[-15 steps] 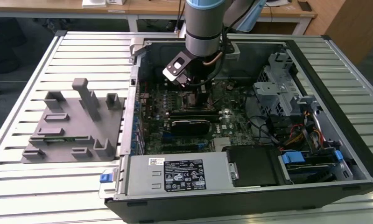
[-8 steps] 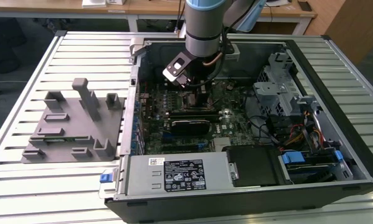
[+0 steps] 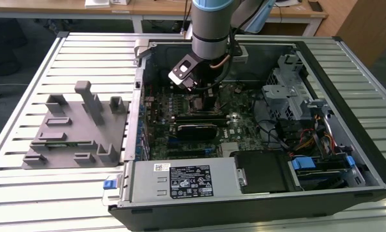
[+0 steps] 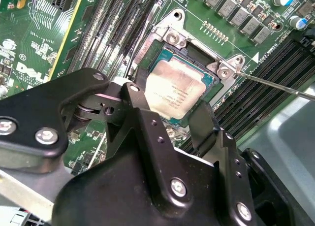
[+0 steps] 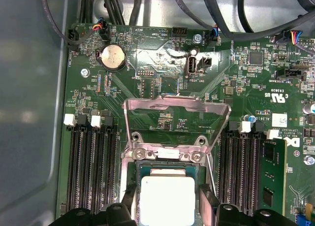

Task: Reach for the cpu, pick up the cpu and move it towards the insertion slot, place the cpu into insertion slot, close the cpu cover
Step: 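Place the cpu into insertion slot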

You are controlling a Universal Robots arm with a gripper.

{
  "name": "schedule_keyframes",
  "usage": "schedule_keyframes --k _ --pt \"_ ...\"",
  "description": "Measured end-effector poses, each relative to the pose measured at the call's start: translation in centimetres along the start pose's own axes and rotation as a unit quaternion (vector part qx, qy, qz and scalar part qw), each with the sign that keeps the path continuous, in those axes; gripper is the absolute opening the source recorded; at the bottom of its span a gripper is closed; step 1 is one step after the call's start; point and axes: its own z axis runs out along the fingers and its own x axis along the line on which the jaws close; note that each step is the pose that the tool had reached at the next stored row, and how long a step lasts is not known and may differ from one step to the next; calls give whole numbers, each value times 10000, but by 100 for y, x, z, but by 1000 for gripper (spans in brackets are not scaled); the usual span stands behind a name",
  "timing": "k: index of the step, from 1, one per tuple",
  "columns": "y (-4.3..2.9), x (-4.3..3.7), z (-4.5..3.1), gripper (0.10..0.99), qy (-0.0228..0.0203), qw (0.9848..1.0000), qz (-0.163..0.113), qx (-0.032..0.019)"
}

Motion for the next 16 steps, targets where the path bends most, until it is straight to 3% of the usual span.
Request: schedule_keyframes --k 16 --pt "6 0 0 592 -1 10000 0 1"
